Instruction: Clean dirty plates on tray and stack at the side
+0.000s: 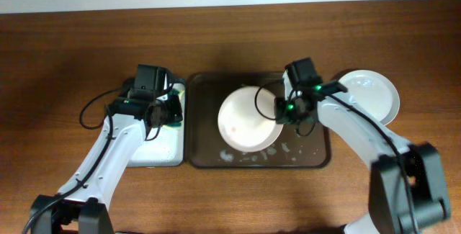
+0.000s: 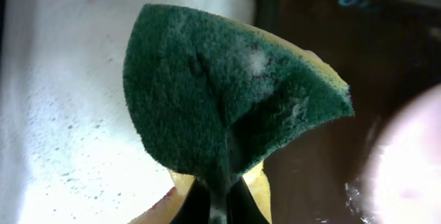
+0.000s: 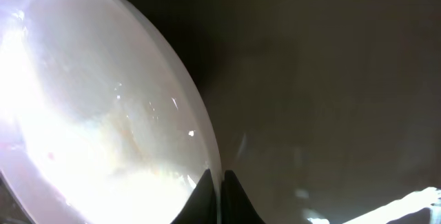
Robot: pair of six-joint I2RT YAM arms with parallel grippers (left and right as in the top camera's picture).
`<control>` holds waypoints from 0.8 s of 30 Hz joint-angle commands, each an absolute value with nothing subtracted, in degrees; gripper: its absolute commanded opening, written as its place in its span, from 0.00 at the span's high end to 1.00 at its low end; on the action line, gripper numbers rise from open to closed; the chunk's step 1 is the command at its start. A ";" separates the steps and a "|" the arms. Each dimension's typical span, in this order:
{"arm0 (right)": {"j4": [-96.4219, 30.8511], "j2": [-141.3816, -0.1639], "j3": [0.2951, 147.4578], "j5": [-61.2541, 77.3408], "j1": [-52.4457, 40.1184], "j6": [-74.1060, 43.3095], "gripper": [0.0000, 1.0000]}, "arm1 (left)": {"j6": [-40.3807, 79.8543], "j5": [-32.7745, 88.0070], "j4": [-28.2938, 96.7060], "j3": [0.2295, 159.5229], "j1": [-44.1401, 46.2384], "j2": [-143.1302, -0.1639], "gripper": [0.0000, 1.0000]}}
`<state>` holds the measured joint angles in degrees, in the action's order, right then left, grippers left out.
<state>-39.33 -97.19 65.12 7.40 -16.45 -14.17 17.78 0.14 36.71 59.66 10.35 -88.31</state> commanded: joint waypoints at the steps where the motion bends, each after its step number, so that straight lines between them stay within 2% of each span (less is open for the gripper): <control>1: -40.86 -92.25 68.69 -2.50 -18.09 -9.19 0.96 | 15.90 -0.45 36.05 57.39 8.75 -89.14 1.00; 13: -42.28 -86.91 69.56 -36.47 -30.39 -8.05 0.96 | 15.73 -0.45 33.71 57.12 8.34 -96.49 1.00; 19: -42.22 -86.91 69.56 -43.77 -37.87 -4.27 0.96 | 15.73 -0.45 33.45 57.12 8.34 -97.08 1.00; 24: -41.82 -86.94 69.56 -44.21 -39.29 -4.58 0.96 | 15.73 -0.45 33.47 57.12 8.34 -97.08 1.00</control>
<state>-42.11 -88.33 68.47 -40.29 -39.03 -4.49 16.64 -0.05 33.63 57.41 8.64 -96.66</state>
